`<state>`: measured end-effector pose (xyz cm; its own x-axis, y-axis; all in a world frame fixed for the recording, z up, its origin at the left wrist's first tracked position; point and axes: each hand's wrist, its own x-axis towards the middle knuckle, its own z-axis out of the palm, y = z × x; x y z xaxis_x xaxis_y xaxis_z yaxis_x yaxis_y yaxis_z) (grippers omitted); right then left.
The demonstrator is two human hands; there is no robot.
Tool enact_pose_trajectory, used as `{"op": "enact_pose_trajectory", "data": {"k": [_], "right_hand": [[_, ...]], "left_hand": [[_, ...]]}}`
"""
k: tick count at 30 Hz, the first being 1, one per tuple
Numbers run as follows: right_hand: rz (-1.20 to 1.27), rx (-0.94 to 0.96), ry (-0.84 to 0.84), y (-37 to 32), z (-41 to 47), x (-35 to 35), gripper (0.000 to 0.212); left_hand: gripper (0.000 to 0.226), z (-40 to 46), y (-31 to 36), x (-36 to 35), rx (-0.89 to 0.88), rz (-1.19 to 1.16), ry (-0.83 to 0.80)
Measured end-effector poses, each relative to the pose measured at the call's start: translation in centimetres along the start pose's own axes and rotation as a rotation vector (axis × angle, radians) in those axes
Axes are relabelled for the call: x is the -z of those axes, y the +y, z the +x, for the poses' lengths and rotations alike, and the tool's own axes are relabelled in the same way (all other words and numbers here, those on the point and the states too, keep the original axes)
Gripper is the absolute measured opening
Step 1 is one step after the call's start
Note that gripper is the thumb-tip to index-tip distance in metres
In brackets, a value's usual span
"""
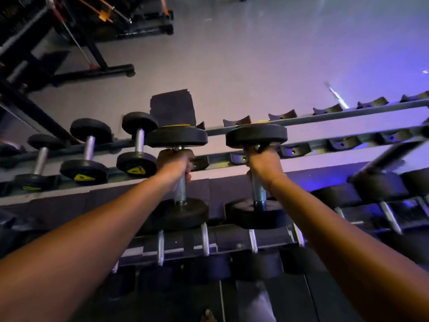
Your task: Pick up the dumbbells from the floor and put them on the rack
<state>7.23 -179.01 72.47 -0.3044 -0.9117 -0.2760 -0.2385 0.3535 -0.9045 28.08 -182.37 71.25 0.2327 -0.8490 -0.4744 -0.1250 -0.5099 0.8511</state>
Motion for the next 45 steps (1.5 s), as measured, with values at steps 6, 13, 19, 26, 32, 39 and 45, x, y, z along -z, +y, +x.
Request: {"op": "enact_pose_trajectory", "data": {"k": [6, 13, 19, 26, 32, 39, 45], "right_hand": [[-0.054, -0.093, -0.065, 0.9, 17.8, -4.7, 0.043], [-0.131, -0.258, -0.090, 2.6, 29.1, -8.7, 0.027], [-0.208, -0.273, -0.024, 3.2, 31.1, -10.2, 0.028], [-0.298, -0.274, -0.007, 3.4, 31.6, -10.1, 0.030], [-0.303, -0.248, 0.013, 3.3, 31.2, -10.1, 0.025], [-0.395, -0.295, -0.072, 2.5, 30.9, -9.9, 0.035], [-0.645, -0.228, -0.025, 0.8, 26.5, -6.7, 0.067]], "left_hand": [[0.028, 13.6, 2.9, -2.8, 0.175, -0.022, 0.118], [0.011, 25.3, 2.4, -7.3, 0.268, 0.067, 0.147], [0.013, 28.3, 0.8, -8.4, 0.284, 0.157, 0.294], [0.013, 28.7, 1.3, -8.6, 0.294, 0.164, 0.305], [0.016, 28.9, 0.7, -8.5, 0.256, 0.178, 0.309], [0.036, 28.9, 0.7, -7.4, 0.251, 0.298, 0.161], [0.059, 24.9, 5.2, -4.1, 0.066, 1.111, -0.246]]}}
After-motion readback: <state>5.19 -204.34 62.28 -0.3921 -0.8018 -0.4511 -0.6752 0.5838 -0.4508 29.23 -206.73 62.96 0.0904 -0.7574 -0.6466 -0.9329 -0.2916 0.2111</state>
